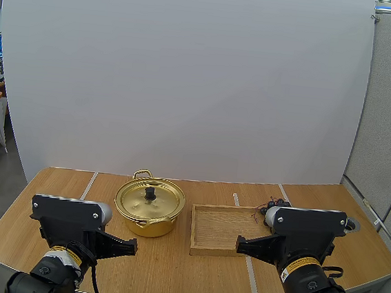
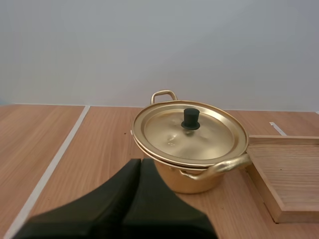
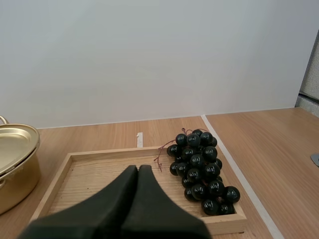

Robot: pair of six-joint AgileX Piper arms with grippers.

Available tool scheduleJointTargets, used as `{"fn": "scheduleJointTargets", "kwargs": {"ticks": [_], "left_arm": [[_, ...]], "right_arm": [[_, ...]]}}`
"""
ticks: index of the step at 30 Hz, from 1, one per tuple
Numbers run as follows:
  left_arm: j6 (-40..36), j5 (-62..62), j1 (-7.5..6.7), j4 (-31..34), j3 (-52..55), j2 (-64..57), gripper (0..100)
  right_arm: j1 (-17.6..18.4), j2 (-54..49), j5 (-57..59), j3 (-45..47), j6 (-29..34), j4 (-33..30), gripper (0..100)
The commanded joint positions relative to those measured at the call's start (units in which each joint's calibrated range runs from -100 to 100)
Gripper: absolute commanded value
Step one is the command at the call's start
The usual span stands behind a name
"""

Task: Open the pot, put the pineapple inside, and close it

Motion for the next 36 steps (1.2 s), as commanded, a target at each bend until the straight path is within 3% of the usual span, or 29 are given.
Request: {"fn": "scheduleJointTargets", "kwargs": {"ticks": [1, 18, 21, 23, 25, 36], "left_arm": [[-0.81, -0.05, -0.40, 0.28, 0.13, -0.36, 0], [-0.81, -0.05, -0.40, 0.28, 0.13, -0.36, 0], [-0.81, -0.05, -0.40, 0.28, 0.13, -0.36, 0], [-0.81, -0.05, -0.40, 0.28, 0.13, -0.36, 0], [-0.81, -0.05, -0.40, 0.28, 0.13, -0.36, 0], [-0.81, -0.05, -0.40, 0.28, 0.13, -0.36, 0]], "right_arm": [[0.09, -0.44, -0.50, 0.00, -0.04, 0.22, 0], [0.09, -0.44, -0.68, 0.00, -0.04, 0.53, 0], [0.13, -0.44, -1.12, 0.00, -0.04, 5.55, 0], [0.13, -0.44, -1.12, 0.00, -0.04, 12.37, 0], [0.13, -0.44, -1.12, 0.00, -0.04, 14.25, 0], [-0.17, -0.44, -1.12, 0.00, -0.04, 14.86, 0]]}}
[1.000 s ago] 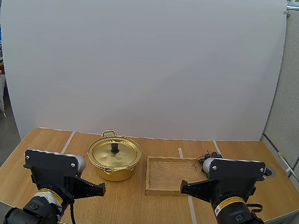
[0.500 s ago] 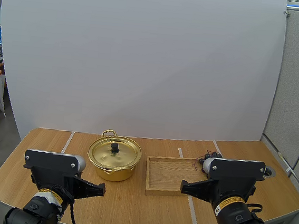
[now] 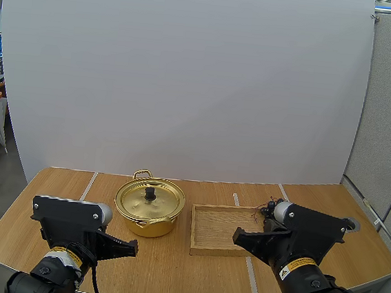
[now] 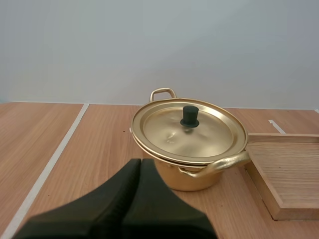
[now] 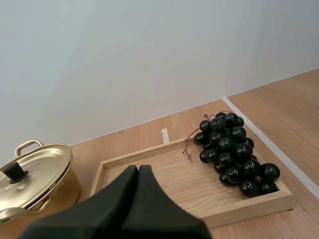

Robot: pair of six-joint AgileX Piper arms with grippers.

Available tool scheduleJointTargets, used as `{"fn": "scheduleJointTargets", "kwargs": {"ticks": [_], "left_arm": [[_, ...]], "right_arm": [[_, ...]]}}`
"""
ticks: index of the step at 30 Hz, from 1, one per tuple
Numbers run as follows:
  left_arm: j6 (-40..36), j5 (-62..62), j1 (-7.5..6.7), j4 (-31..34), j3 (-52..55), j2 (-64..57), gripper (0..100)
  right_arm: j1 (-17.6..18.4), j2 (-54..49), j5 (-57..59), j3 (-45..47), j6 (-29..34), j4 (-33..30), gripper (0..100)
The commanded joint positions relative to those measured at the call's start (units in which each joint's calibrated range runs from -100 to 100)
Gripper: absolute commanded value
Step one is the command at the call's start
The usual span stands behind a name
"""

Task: Open the pot, put the pineapple inside, and close it

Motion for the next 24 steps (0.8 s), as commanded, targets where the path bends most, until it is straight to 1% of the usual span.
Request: {"fn": "scheduleJointTargets", "kwargs": {"ticks": [1, 4, 7, 10, 11, 17, 24], "left_arm": [[-0.60, -0.61, -0.20, 0.16, 0.13, -0.36, 0], [-0.60, -0.61, -0.20, 0.16, 0.13, -0.36, 0], [-0.60, -0.61, -0.20, 0.16, 0.13, -0.36, 0], [-0.60, -0.61, -0.12, 0.16, 0.13, -0.36, 0], [-0.60, -0.61, 0.05, 0.16, 0.13, -0.36, 0], [-0.60, -0.61, 2.14, 0.16, 0.13, -0.36, 0], [-0.60, -0.61, 2.14, 0.16, 0.13, -0.36, 0]], "right_arm": [[-1.03, -0.44, -1.12, 0.00, -0.04, 0.35, 0], [-1.13, -0.44, -1.12, 0.00, -0.04, 0.48, 0], [-1.13, -0.44, -1.12, 0.00, -0.04, 2.61, 0], [-1.13, -0.44, -1.12, 0.00, -0.04, 2.91, 0], [-1.13, -0.44, -1.12, 0.00, -0.04, 2.80, 0], [-1.13, -0.44, -1.12, 0.00, -0.04, 2.26, 0], [-1.13, -0.44, -1.12, 0.00, -0.04, 2.26, 0]]}}
